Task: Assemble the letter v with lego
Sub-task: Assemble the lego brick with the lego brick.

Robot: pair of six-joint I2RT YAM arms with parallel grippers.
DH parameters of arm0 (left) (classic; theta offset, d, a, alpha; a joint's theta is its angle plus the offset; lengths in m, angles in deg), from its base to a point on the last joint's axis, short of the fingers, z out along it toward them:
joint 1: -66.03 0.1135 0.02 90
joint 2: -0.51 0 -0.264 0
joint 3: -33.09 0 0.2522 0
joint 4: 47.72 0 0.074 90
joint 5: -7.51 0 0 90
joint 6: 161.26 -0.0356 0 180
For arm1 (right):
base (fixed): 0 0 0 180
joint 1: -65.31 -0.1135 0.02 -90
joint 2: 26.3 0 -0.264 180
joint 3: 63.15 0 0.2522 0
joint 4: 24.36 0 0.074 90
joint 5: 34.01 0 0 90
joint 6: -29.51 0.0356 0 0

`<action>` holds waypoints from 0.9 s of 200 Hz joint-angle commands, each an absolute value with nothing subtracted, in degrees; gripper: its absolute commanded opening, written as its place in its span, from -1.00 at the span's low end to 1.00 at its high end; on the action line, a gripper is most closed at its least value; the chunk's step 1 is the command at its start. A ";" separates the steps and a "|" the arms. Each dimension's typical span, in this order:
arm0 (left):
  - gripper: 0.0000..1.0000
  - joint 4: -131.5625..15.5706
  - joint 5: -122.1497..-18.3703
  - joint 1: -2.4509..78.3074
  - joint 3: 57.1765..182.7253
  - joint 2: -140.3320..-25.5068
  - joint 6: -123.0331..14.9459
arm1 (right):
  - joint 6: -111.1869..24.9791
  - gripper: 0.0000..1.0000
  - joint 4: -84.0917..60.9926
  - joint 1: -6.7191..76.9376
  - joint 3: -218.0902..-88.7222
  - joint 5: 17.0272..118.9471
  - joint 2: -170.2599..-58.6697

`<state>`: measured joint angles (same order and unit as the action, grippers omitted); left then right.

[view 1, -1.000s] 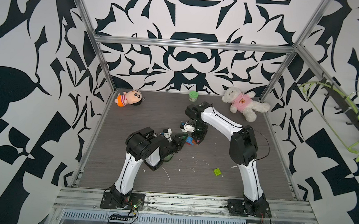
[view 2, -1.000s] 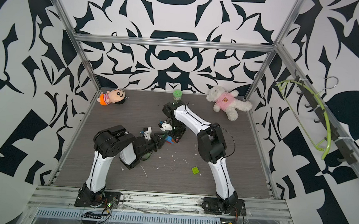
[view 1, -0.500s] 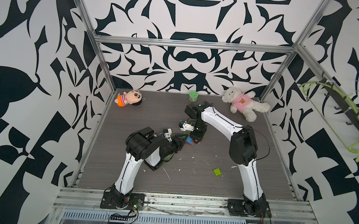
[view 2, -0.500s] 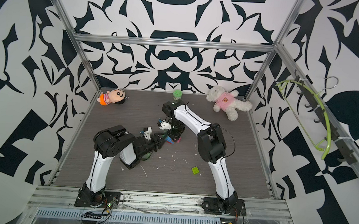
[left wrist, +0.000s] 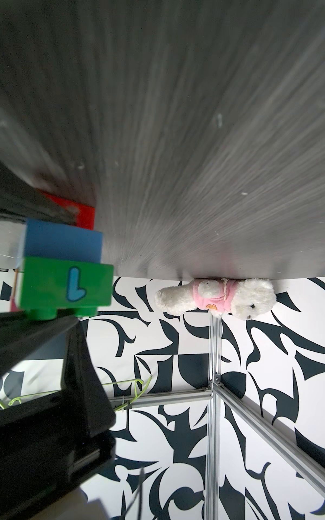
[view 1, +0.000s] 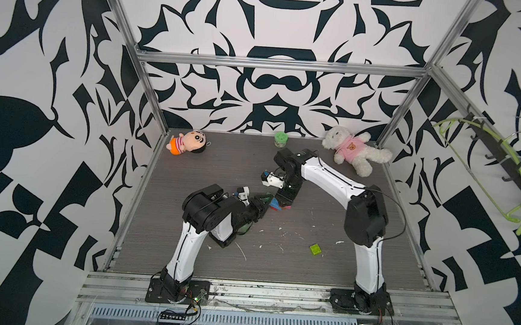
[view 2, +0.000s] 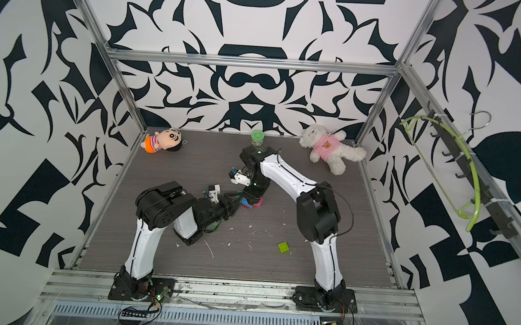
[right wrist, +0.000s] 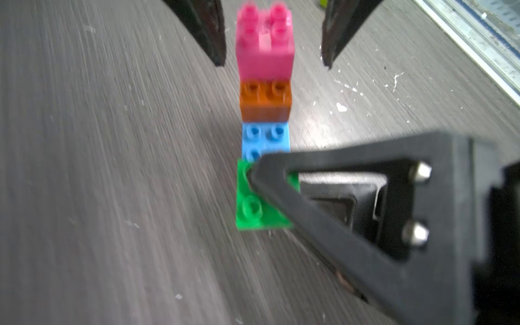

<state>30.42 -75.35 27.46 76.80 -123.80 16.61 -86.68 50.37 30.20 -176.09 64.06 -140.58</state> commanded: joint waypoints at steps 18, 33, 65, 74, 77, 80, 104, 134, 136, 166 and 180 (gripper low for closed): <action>-0.49 20.97 -73.97 27.87 75.94 -126.66 15.48 | -76.29 0.64 27.77 37.44 -164.55 75.43 -125.29; -0.49 20.96 -74.02 27.89 75.94 -126.89 15.59 | -65.12 0.85 18.28 41.06 -157.99 80.14 -120.21; -0.50 20.97 -75.33 27.82 75.76 -126.20 15.52 | -31.06 0.77 -2.02 47.13 -138.51 83.06 -110.55; -0.50 21.03 -75.96 27.72 75.76 -126.06 15.56 | -23.89 0.74 -6.77 47.08 -132.15 81.84 -107.86; -0.50 21.04 -76.20 27.66 75.76 -125.95 15.65 | -21.32 0.75 -9.08 46.97 -129.89 81.68 -106.94; -0.50 21.04 -76.44 27.70 75.77 -125.83 15.58 | -18.66 0.74 -11.58 46.87 -127.68 81.70 -106.06; -0.51 21.00 -78.47 27.14 76.02 -125.52 16.09 | -4.67 0.71 -26.98 43.22 -114.67 78.14 -102.70; -0.53 21.01 -82.32 25.81 76.55 -124.97 17.28 | 7.73 0.65 -46.06 38.20 -105.90 71.57 -105.86; -0.53 21.04 -82.53 25.74 76.55 -124.90 17.18 | 8.44 0.64 -47.33 38.03 -105.50 71.00 -106.20; -0.54 21.05 -85.28 24.72 77.10 -124.38 17.66 | 10.94 0.63 -56.88 33.29 -103.92 63.45 -109.58; -0.54 21.05 -85.57 24.63 77.33 -124.69 18.12 | 11.75 0.61 -61.73 32.37 -103.38 61.93 -111.49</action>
